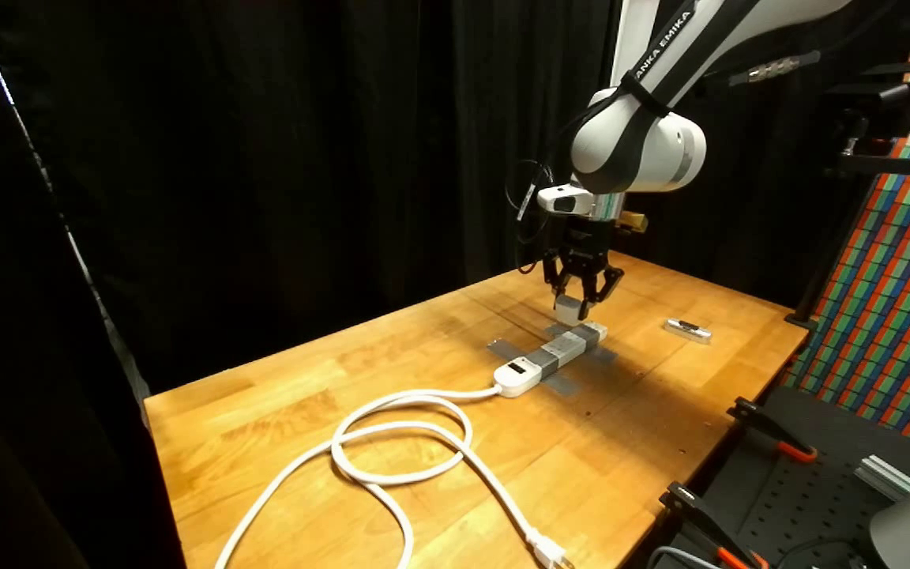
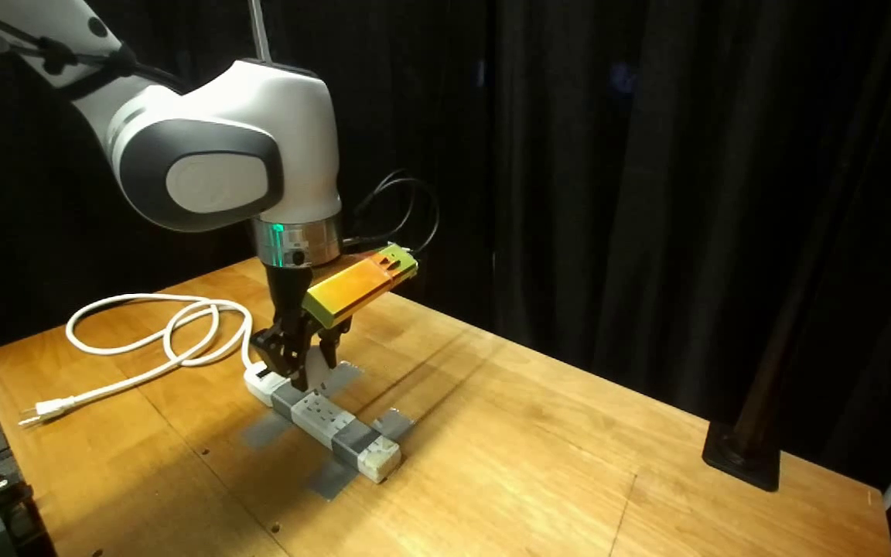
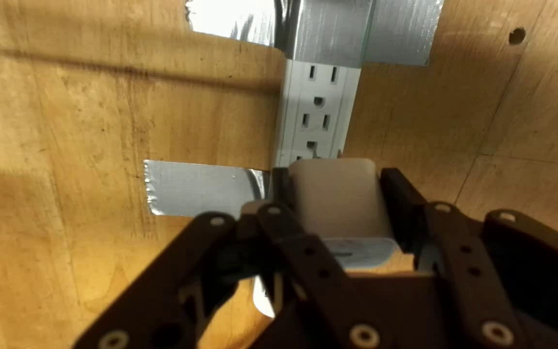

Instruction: Put the charger head on a slot on the extension cord

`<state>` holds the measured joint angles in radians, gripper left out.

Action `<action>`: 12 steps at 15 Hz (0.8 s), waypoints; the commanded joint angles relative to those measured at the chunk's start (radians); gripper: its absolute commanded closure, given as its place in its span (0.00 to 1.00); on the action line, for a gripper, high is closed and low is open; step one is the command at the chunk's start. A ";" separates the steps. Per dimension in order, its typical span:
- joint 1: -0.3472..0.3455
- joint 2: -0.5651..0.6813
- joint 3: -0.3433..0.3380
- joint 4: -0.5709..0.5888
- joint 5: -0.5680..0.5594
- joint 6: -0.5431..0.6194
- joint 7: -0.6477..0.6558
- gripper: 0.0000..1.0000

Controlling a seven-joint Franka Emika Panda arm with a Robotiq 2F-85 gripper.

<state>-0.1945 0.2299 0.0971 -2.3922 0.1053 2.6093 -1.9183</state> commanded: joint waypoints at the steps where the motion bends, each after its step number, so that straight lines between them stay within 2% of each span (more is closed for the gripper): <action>1: 0.018 0.002 -0.016 0.001 0.006 -0.002 -0.004 0.52; 4: 0.018 0.005 -0.016 0.001 0.006 -0.002 -0.004 0.52; 5: 0.018 0.005 -0.016 0.001 0.006 -0.002 -0.004 0.77; 7: -0.004 0.015 0.007 0.050 0.067 -0.137 -0.058 0.77; 12: -0.017 0.072 -0.004 0.187 0.201 -0.444 -0.171 0.77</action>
<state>-0.1966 0.2583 0.0977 -2.3059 0.2279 2.3061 -1.9997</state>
